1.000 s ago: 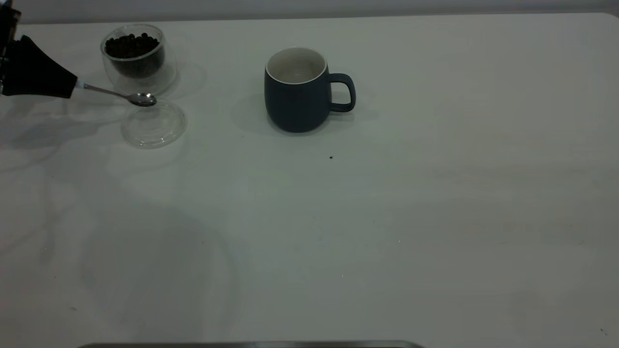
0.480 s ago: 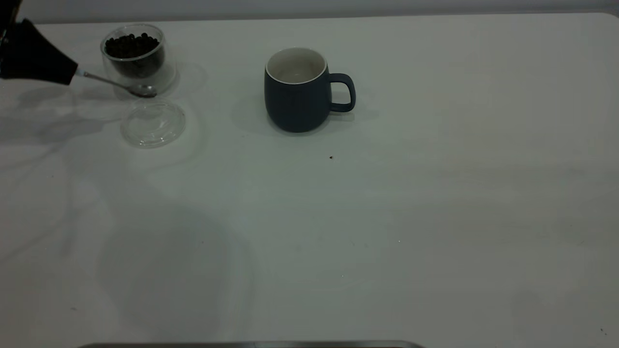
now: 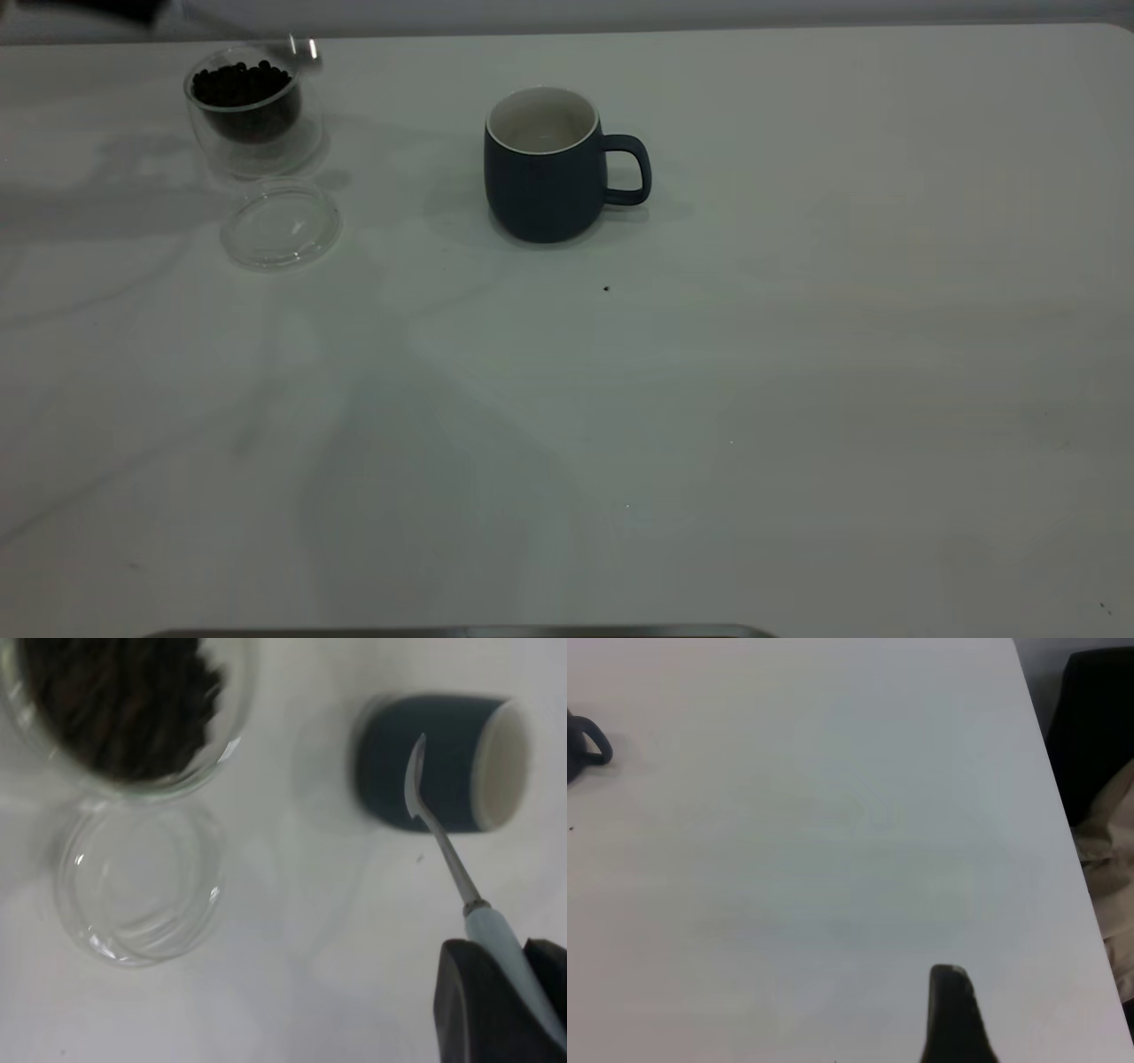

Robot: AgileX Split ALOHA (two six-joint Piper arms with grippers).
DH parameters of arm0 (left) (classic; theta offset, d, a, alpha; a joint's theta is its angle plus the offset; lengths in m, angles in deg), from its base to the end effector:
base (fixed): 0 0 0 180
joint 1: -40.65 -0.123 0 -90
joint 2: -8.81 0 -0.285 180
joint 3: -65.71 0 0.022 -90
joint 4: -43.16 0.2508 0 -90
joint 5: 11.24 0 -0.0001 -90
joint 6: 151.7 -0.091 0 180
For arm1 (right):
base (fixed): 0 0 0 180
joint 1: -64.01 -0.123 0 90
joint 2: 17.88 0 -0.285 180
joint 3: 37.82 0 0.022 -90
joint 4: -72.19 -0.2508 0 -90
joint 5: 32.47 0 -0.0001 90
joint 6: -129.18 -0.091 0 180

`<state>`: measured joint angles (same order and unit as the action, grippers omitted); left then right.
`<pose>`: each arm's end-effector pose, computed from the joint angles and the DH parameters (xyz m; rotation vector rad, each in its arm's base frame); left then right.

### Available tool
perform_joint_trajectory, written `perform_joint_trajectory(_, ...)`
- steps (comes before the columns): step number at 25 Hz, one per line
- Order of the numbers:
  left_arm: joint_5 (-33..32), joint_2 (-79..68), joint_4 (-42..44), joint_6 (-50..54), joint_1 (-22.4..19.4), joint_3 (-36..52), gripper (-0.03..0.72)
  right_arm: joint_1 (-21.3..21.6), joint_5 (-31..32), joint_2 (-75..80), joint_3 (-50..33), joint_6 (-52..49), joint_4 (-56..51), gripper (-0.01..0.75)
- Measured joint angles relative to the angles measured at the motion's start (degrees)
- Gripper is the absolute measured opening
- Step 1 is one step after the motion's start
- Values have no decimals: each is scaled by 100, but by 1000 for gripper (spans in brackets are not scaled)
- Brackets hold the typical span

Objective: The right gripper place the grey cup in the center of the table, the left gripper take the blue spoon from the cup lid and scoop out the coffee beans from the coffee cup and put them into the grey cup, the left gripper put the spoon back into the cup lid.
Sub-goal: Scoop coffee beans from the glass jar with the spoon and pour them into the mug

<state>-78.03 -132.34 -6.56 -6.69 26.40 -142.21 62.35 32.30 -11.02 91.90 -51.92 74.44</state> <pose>0.4738 0.0545 0.1593 0.0008 2.6340 -1.0032 -0.0070 -0.0034 0.2635 -0.0072 2.1271 -0.0192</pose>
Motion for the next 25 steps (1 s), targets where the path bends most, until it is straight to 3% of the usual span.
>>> perform_joint_trajectory(10,0,2724,600,653,-5,117,121,0,0,0,0,-7,0,458)
perform_joint_trajectory(15,0,4019,954,317,-31,1779,121,0,0,0,0,-7,0,458)
perform_joint_trajectory(20,297,3771,877,-603,-548,3538,121,0,0,0,0,-7,-1,458)
perform_joint_trajectory(25,334,2451,-248,-1400,-1222,3370,121,0,0,0,0,-7,-1,458)
